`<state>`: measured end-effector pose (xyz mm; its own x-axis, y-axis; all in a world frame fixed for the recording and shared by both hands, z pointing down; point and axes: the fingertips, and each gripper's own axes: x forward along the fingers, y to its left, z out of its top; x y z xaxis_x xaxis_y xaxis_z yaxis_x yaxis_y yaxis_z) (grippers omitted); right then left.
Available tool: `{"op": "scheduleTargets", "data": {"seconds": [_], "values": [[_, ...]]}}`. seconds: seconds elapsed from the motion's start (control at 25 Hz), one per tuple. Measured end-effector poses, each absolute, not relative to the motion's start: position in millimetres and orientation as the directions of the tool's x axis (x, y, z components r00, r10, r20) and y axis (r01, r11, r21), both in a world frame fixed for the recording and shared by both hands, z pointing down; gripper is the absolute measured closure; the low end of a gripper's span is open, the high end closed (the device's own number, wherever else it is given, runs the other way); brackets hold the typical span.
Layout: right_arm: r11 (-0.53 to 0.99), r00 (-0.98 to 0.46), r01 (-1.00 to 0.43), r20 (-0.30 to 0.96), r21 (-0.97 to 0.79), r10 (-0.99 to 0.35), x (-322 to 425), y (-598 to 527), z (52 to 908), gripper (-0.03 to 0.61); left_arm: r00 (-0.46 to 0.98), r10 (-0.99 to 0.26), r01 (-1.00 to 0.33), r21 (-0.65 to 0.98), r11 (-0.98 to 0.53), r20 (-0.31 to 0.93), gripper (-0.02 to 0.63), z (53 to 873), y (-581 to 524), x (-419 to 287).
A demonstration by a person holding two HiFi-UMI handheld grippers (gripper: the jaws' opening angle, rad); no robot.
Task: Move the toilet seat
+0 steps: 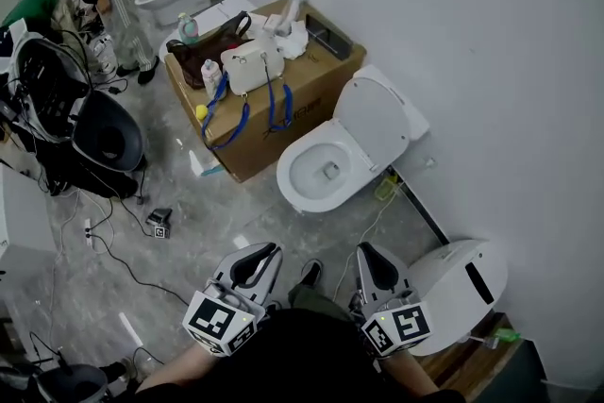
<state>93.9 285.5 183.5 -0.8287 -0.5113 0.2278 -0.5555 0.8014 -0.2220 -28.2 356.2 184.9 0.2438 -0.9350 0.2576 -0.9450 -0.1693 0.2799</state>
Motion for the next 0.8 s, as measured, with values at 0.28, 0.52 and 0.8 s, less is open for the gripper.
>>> {"op": "scheduleTargets", "data": {"seconds": [0.28, 0.52, 0.8], "values": [[0.813, -0.845, -0.532, 0.221, -0.238, -0.488, 97.8, 225.1, 186.3, 0.529, 0.224, -0.934, -0.954, 0.26, -0.151, 0.278, 0.569, 181.7, 301.7, -20.1], [0.807, -0.836, -0.542, 0.243, -0.234, -0.491, 104.8, 186.5, 200.6, 0.529, 0.203, -0.931, -0.964, 0.227, -0.136, 0.302, 0.569, 187.7, 268.7, -18.1], [0.767, -0.819, -0.569, 0.291, -0.296, -0.495, 84.2, 156.6, 229.0, 0.529, 0.166, -0.922, -0.977, 0.185, -0.106, 0.35, 0.569, 208.1, 243.7, -48.6]]}}
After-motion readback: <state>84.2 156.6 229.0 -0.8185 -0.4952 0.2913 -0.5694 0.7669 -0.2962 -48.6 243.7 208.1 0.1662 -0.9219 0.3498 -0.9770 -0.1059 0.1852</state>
